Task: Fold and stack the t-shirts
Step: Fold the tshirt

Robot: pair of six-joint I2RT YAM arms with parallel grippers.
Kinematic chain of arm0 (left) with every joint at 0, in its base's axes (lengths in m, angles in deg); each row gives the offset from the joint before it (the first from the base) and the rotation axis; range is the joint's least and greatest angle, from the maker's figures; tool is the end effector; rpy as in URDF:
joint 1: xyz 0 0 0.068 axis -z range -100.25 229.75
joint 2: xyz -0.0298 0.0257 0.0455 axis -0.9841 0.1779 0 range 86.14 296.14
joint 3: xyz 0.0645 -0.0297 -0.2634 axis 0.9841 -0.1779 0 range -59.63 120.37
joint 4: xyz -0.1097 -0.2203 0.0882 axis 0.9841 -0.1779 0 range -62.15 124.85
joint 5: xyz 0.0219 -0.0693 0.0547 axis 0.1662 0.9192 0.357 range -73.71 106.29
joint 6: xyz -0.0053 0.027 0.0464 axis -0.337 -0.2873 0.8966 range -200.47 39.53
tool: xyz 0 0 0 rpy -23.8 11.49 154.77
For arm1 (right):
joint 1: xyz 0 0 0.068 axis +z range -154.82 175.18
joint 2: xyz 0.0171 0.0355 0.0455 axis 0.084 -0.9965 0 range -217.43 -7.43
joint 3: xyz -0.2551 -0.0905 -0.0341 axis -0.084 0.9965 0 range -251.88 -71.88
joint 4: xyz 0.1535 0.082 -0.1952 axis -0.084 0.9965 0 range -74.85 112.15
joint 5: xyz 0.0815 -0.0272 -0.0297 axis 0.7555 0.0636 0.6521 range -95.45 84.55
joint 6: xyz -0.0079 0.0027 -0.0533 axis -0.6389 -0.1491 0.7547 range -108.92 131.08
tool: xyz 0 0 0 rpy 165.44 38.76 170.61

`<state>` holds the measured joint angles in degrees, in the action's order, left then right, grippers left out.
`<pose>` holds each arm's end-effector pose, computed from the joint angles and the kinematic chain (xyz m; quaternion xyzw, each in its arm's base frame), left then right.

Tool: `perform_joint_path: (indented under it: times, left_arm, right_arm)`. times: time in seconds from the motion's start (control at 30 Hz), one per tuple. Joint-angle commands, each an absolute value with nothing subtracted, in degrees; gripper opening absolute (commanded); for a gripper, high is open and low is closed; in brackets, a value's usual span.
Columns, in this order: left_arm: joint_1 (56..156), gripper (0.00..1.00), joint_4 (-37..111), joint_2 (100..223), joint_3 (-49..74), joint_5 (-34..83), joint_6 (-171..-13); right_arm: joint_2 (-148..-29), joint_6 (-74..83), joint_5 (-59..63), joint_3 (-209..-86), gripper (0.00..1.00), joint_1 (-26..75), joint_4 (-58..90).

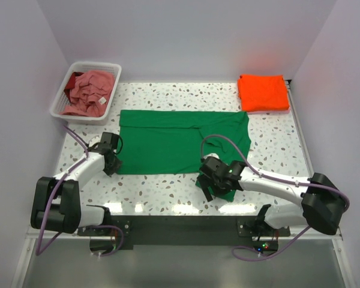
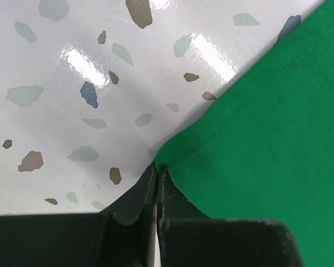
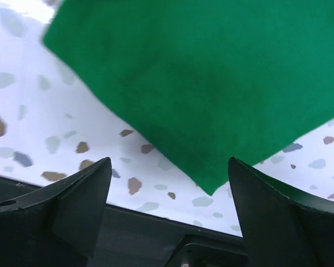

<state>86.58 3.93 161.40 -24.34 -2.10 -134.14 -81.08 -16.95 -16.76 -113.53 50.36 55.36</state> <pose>0.2142 -0.0143 0.1555 -0.4113 0.8827 0.0536 0.2210 0.1305 0.1754 0.1842 -0.2159 0.9593 0.0294 0.1797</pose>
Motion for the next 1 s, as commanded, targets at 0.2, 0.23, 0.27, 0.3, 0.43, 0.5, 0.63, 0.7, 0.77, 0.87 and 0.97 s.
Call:
perform_joint_path:
  times: [0.2,0.23,0.27,0.3,0.43,0.5,0.63,0.7,0.77,0.87,0.97]
  left_arm:
    - [86.3,0.00,4.2,161.3,-24.0,-2.6,-132.9]
    - [86.3,0.00,4.1,161.3,-23.7,-2.7,-132.9]
    - [86.3,0.00,4.2,161.5,-23.7,-2.5,-132.9]
    - [86.3,0.00,4.1,161.5,-23.6,-2.3,-132.8]
    - [86.3,0.00,4.0,161.6,-22.9,-2.1,-133.1]
    - [86.3,0.00,3.6,161.6,-22.7,-2.2,-133.0]
    - [86.3,0.00,2.7,161.5,-22.0,-1.7,-132.2]
    - [86.3,0.00,2.2,161.5,-21.7,-1.5,-132.3]
    - [86.3,0.00,2.2,161.4,-21.3,-0.6,-131.8]
    - [86.3,0.00,1.6,161.1,-20.3,0.1,-131.4]
    - [86.3,0.00,1.1,160.7,-19.3,0.3,-131.1]
  right_arm:
    - [-85.4,-25.0,-21.9,-110.6,0.66,45.6,55.9]
    - [-85.0,-24.7,-21.4,-109.9,0.62,45.1,55.3]
    - [-84.8,-24.6,-21.0,-109.7,0.62,44.9,54.7]
    - [-84.4,-24.6,-20.3,-109.6,0.61,44.8,54.7]
    - [-84.9,-24.4,-18.2,-109.2,0.53,43.5,54.2]
    - [-85.2,-24.4,-17.8,-109.1,0.39,43.3,54.0]
    - [-84.1,-24.2,-17.5,-109.0,0.15,43.2,53.6]
    - [-83.9,-24.2,-17.5,-108.9,0.06,43.3,53.6]
    - [-83.5,-24.3,-18.0,-109.2,0.00,43.2,53.4]
    - [-82.1,-23.6,-19.8,-111.3,0.00,43.3,54.0]
    - [-82.0,-21.6,-24.4,-114.9,0.00,42.9,57.1]
